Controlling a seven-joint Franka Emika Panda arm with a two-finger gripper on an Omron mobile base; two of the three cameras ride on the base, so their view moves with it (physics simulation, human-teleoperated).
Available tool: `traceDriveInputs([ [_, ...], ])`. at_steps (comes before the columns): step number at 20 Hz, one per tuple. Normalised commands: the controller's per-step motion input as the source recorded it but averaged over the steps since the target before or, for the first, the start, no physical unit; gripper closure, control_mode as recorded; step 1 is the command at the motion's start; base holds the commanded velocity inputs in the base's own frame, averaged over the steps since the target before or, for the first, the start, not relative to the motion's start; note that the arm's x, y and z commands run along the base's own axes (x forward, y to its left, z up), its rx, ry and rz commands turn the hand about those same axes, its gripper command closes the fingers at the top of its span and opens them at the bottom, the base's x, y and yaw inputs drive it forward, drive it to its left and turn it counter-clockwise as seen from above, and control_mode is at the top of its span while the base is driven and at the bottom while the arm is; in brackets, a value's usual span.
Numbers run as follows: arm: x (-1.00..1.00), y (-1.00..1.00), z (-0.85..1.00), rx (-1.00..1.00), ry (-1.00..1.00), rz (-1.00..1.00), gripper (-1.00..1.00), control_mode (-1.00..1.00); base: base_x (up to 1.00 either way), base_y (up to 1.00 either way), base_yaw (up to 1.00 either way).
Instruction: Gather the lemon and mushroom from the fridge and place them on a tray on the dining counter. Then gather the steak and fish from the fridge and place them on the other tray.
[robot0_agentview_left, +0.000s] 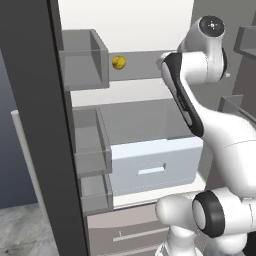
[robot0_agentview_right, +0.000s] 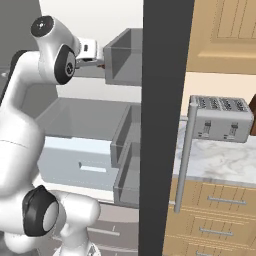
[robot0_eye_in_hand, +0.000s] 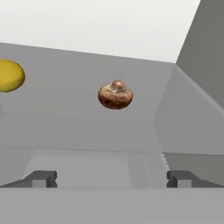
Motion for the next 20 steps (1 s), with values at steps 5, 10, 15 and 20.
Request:
traceDriveInputs([
  [5,0.53,-0.02,-0.21,0.00,0.03,0.00,-1.00,-1.00,0.00,0.00,0.00],
  [10,0.50,-0.09,-0.10,0.00,0.01,0.00,-1.00,-1.00,0.00,0.00,0.00],
  [15,0.43,-0.06,0.00,0.00,0.00,0.00,-1.00,-1.00,0.00,0.00,0.00],
  [20,0.43,0.00,-0.05,0.00,0.00,0.00,-1.00,-1.00,0.00,0.00,0.00],
])
